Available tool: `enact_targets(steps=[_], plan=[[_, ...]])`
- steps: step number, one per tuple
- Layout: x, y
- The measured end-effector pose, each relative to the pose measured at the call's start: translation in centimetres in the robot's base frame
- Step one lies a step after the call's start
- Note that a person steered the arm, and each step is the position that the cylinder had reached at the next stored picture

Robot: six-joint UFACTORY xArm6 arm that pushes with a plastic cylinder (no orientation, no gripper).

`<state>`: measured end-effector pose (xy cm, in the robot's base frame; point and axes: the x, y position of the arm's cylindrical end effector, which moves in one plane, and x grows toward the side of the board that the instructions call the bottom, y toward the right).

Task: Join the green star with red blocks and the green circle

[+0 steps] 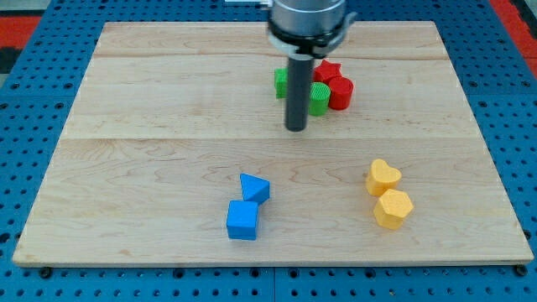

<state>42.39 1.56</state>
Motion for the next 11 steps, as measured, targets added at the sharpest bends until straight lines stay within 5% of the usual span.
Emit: enact_targets(steps=[2, 4, 6, 11], plan=[[-5.6, -7.7], [-9.7, -2.8], [-10.0, 1.8], [-9.7, -4.1]])
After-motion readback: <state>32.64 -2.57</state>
